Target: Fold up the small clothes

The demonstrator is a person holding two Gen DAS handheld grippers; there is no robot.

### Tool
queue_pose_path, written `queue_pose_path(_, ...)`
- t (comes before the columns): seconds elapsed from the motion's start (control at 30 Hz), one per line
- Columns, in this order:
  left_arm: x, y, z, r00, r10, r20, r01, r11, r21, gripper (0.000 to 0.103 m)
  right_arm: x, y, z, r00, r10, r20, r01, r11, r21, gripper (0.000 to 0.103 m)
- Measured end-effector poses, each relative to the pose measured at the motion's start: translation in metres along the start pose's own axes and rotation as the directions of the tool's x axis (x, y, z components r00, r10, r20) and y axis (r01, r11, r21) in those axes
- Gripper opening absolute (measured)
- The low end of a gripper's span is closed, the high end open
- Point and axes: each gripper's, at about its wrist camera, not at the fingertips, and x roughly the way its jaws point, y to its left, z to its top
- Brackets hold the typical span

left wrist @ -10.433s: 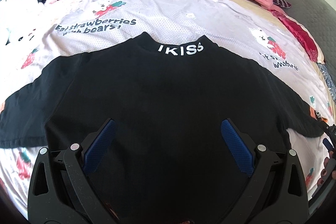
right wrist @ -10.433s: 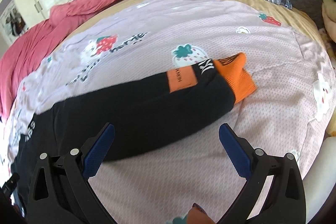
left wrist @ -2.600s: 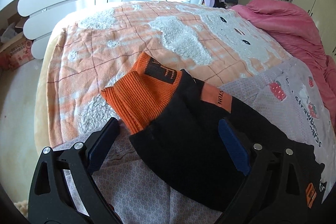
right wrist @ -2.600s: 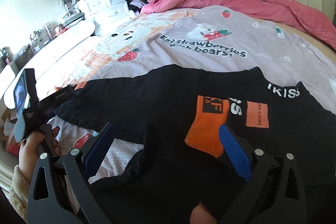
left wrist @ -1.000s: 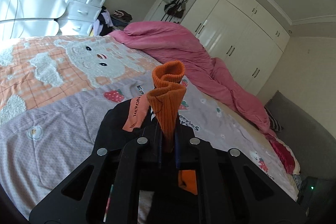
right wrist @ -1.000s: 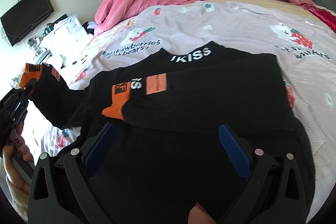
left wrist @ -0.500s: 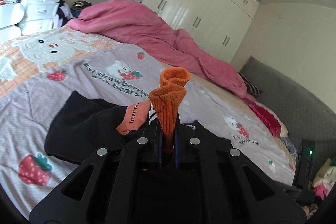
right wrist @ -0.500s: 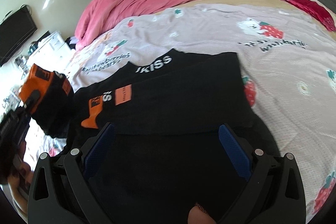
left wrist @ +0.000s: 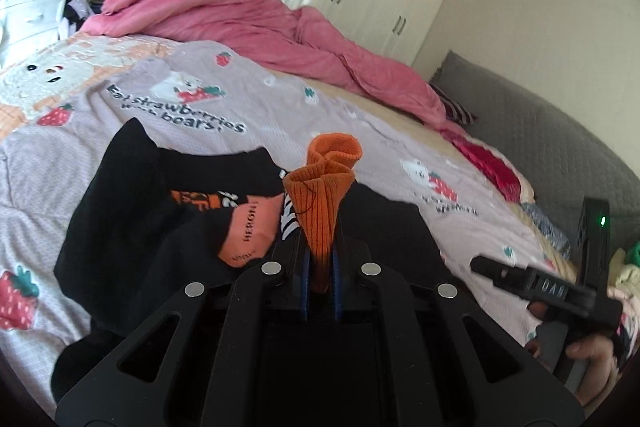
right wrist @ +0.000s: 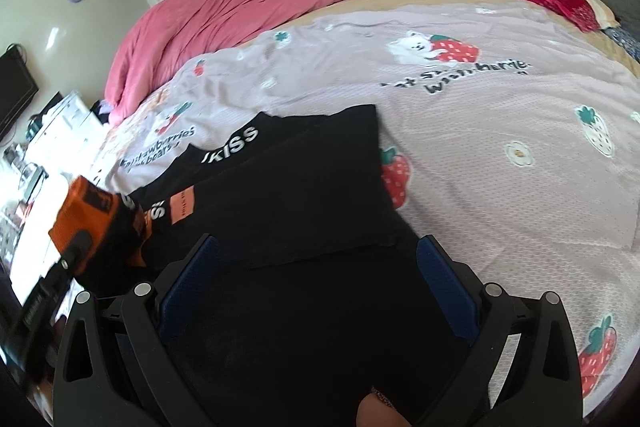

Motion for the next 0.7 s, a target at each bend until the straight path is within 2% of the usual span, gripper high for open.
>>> queue_pose_path(0.2, 0.011, -0.009, -0.009, 0.998, -0.031, -0.061, 0.033, 0.999, 0.025, 0.003, -0.001, -0.005, 0.002, 1.0, -0.007, 0.006, 0.007, 1.0, 0.02, 0.098)
queue_pose_path(0.4, 0.024, -0.008, -0.018, 0.987, -0.074, -0.144, 0.077, 0.997, 0.019, 0.01, 0.003, 0.0, 0.005, 1.0, 0.011, 0.001, -0.011, 0.999, 0.032, 0.098)
queue_pose_path(0.6, 0.019, -0.008, -0.017, 0.985, -0.1, -0.139, 0.105, 0.994, 0.023, 0.033, 0.009, 0.012, 0.002, 1.0, 0.019, -0.018, -0.019, 1.0, 0.004, 0.098)
queue_pose_path(0.7, 0.016, 0.0, -0.013, 0.991, -0.063, -0.118, 0.066, 0.998, 0.022, 0.042, 0.014, 0.021, -0.002, 0.998, 0.039, -0.042, -0.04, 0.999, -0.012, 0.098)
